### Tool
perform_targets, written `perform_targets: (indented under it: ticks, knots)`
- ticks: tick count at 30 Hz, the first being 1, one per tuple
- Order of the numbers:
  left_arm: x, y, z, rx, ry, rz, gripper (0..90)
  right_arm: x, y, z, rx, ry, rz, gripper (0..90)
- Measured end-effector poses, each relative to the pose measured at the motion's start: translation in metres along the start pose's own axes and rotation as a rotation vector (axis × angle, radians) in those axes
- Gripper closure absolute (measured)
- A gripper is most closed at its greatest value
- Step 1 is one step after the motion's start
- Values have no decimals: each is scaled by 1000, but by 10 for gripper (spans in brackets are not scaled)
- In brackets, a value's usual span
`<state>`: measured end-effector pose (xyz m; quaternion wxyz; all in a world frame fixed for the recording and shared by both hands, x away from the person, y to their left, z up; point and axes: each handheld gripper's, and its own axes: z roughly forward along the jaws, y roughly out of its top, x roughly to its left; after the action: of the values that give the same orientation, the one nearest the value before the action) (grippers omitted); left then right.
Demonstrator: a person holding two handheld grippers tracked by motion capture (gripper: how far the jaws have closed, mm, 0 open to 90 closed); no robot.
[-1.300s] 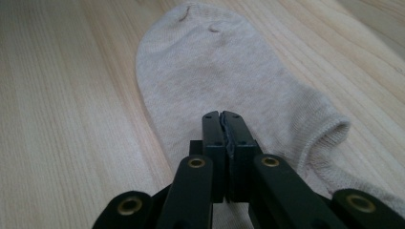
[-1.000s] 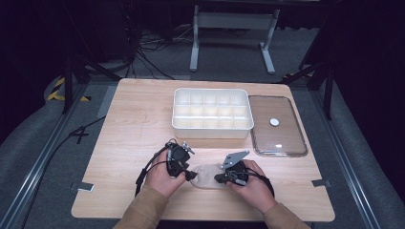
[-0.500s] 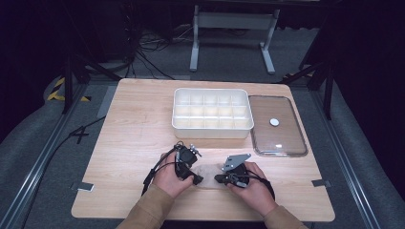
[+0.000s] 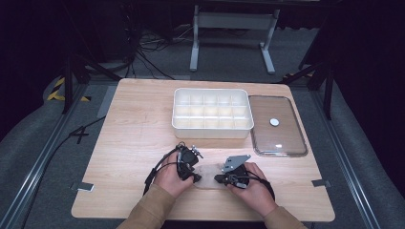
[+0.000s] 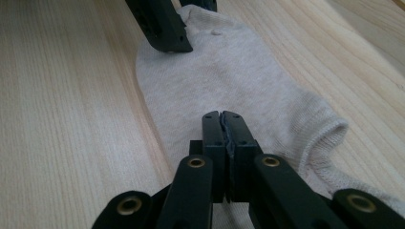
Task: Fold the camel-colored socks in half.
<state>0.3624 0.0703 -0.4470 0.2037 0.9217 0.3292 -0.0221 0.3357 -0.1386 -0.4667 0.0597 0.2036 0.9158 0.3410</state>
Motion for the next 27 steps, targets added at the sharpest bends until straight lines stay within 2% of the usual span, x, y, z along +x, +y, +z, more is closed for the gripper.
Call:
perform_targets:
  ticks: [1, 5, 6, 8, 12, 15, 19, 22, 27]
  knots:
    - [0, 0, 0, -4, -1, 0, 659, 0, 0, 0, 0, -1, -1, 894]
    - [1, -1, 1, -13, -16, -12, 771, 1, -1, 0, -2, -8, -5, 893]
    - [1, -1, 1, -12, -20, -27, 790, 1, -1, 0, -6, -4, -2, 892]
    - [2, -2, 0, -18, -21, -27, 825, 0, -2, -1, -12, -4, 16, 880]
    - [1, -1, -1, -16, -30, -27, 837, 2, -2, -3, -13, -17, 12, 857]
    - [1, -1, -5, -9, -41, -22, 839, 1, 0, -10, -49, -36, 20, 863]
    - [-3, 0, -16, -16, -39, -27, 843, -5, -3, -12, -29, -71, 39, 863]
    - [-6, 0, -24, -28, -41, -18, 844, -7, -5, -8, -3, -48, 51, 863]
    - [-10, 0, -34, -51, -47, -3, 844, -4, -2, -5, 12, -36, 19, 877]
